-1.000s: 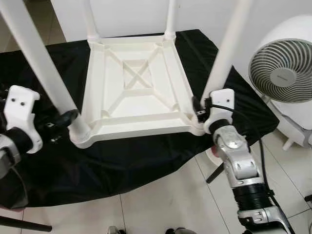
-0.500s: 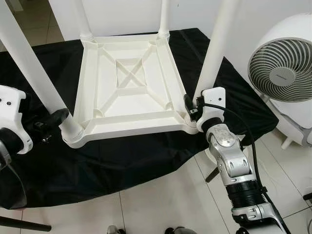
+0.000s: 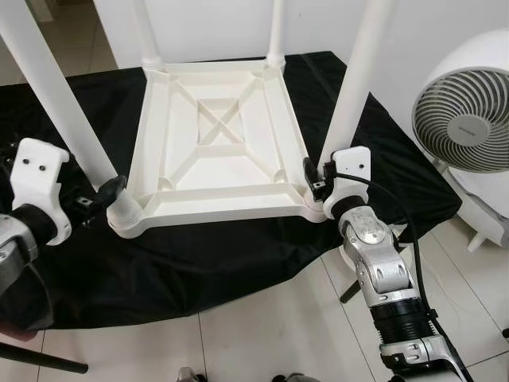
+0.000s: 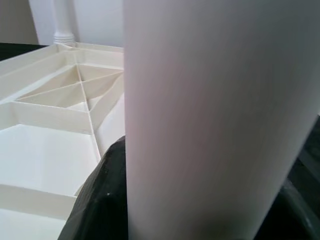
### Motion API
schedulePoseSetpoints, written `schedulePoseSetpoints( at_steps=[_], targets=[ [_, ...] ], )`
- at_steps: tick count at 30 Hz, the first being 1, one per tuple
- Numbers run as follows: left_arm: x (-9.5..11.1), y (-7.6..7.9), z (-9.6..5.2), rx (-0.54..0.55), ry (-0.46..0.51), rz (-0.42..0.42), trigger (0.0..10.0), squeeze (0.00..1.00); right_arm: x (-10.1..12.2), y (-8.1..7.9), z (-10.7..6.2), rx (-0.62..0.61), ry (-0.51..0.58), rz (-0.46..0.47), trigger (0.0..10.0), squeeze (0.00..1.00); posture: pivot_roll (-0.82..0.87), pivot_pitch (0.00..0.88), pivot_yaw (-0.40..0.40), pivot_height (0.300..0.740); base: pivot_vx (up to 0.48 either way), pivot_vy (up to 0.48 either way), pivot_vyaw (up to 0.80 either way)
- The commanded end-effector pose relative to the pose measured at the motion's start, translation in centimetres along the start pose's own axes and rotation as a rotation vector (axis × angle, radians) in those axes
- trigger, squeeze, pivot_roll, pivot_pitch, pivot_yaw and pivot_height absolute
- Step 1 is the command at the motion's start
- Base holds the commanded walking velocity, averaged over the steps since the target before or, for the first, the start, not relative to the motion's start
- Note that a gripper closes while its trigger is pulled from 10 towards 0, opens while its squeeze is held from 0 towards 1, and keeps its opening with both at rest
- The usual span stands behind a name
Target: Building children table
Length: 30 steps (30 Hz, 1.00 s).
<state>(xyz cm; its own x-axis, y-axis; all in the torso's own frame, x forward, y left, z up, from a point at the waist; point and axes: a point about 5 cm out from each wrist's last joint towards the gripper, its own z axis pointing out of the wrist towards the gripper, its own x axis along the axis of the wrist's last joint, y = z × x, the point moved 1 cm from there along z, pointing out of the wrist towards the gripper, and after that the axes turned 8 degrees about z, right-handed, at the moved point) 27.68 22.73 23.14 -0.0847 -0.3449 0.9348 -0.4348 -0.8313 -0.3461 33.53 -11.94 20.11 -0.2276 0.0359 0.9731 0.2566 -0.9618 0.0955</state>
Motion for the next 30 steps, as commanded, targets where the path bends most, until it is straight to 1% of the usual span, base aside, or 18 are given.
schedulePoseSetpoints(
  at_steps=[1, 4, 5, 6, 10, 11, 14, 15, 18, 19, 20, 23, 24, 25, 27, 28, 29, 30],
  targets=[
    [0.7, 2.5, 2.3, -0.062, 0.067, -0.030, 10.0, 0.00, 0.8, -7.9, -1.0, 0.438, 0.029, -0.026, 10.0, 0.00, -0.04, 0.114, 0.024, 0.740, 0.000, 0.000, 0.00],
    [0.5, 2.0, 2.7, 0.008, 0.054, -0.053, 10.0, 0.00, 0.9, -8.2, -1.3, 0.475, 0.028, -0.020, 10.0, 0.00, -0.04, 0.114, 0.024, 0.740, 0.000, 0.000, 0.00],
    [0.0, 1.4, 3.0, 0.084, 0.032, -0.074, 10.0, 0.00, 0.9, -8.4, -1.6, 0.498, 0.029, -0.028, 10.0, 0.00, -0.05, 0.115, 0.027, 0.740, 0.000, 0.000, 0.00],
    [-0.2, 1.0, 3.0, 0.125, 0.036, -0.113, 10.0, 0.00, 0.9, -8.4, -1.6, 0.501, 0.028, -0.029, 10.0, 0.00, -0.05, 0.119, 0.029, 0.740, 0.000, 0.000, 0.00],
    [-0.8, -0.2, 2.6, 0.222, 0.006, -0.142, 10.0, 0.00, 0.8, -8.2, -1.6, 0.486, 0.021, -0.027, 10.0, 0.00, -0.04, 0.123, 0.026, 0.740, 0.000, 0.000, 0.00],
    [-1.1, -0.8, 2.3, 0.249, -0.006, -0.138, 10.0, 1.00, 0.7, -8.0, -1.6, 0.474, 0.016, -0.024, 10.0, 0.00, -0.04, 0.125, 0.025, 0.740, 0.000, 0.000, 0.00],
    [-1.4, -1.3, 1.9, 0.240, -0.034, -0.094, 10.0, 1.00, 0.6, -7.7, -1.4, 0.452, 0.011, -0.026, 10.0, 0.00, -0.03, 0.129, 0.025, 0.740, 0.000, 0.000, 0.00],
    [-1.6, -1.6, 1.6, 0.240, -0.056, -0.071, 10.0, 0.46, 0.6, -7.5, -1.3, 0.442, 0.011, -0.029, 10.0, 0.00, -0.03, 0.132, 0.024, 0.740, 0.000, 0.000, 0.00],
    [-1.7, -1.8, 1.5, 0.247, -0.072, -0.057, 10.0, 0.46, 0.6, -7.4, -1.3, 0.438, 0.011, -0.031, 10.0, 0.00, -0.03, 0.132, 0.024, 0.740, 0.000, 0.000, 0.00],
    [-1.9, -2.4, 1.1, 0.268, -0.093, -0.022, 10.0, 0.00, 0.6, -7.3, -1.3, 0.432, 0.011, -0.032, 10.0, 0.00, -0.03, 0.133, 0.027, 0.740, 0.000, 0.000, 0.00],
    [-1.9, -2.4, 1.1, 0.268, -0.093, -0.022, 10.0, 0.00, 0.6, -7.3, -1.3, 0.432, 0.011, -0.032, 10.0, 0.00, -0.03, 0.133, 0.027, 0.740, 0.000, 0.000, 0.00],
    [-2.8, -4.1, -0.3, 0.279, -0.181, 0.099, 10.0, 0.00, 0.7, -7.0, -1.3, 0.422, 0.010, -0.034, 10.0, 0.00, -0.03, 0.138, 0.035, 0.740, 0.000, 0.000, 0.00],
    [-2.8, -4.1, -0.3, 0.279, -0.181, 0.099, 10.0, 0.00, 0.7, -7.0, -1.3, 0.422, 0.010, -0.034, 10.0, 0.00, -0.03, 0.138, 0.035, 0.740, 0.000, 0.000, 0.00],
    [-3.4, -5.0, -1.3, 0.272, -0.246, 0.191, 10.0, 0.00, 0.7, -6.9, -1.3, 0.419, 0.009, -0.035, 10.0, 0.00, -0.03, 0.139, 0.036, 0.740, 0.000, 0.000, 0.00],
    [-3.4, -5.0, -1.3, 0.272, -0.246, 0.191, 10.0, 0.00, 0.7, -6.9, -1.3, 0.419, 0.009, -0.035, 10.0, 0.00, -0.03, 0.139, 0.036, 0.740, 0.000, 0.000, 0.00],
    [-3.8, -5.7, -2.4, 0.253, -0.304, 0.255, 10.0, 0.00, 0.7, -6.9, -1.3, 0.417, 0.007, -0.033, 10.0, 0.00, -0.03, 0.139, 0.036, 0.740, 0.000, 0.000, 0.00],
    [-3.8, -5.7, -2.4, 0.253, -0.304, 0.255, 10.0, 0.00, 0.7, -6.9, -1.3, 0.417, 0.007, -0.033, 10.0, 0.00, -0.03, 0.139, 0.036, 0.740, 0.000, 0.000, 0.00],
    [-4.5, -6.5, -3.4, 0.264, -0.379, 0.325, 10.0, 0.00, 0.7, -7.0, -1.4, 0.422, 0.007, -0.028, 10.0, 0.00, -0.02, 0.142, 0.035, 0.740, 0.000, 0.000, 0.00]
  ],
)
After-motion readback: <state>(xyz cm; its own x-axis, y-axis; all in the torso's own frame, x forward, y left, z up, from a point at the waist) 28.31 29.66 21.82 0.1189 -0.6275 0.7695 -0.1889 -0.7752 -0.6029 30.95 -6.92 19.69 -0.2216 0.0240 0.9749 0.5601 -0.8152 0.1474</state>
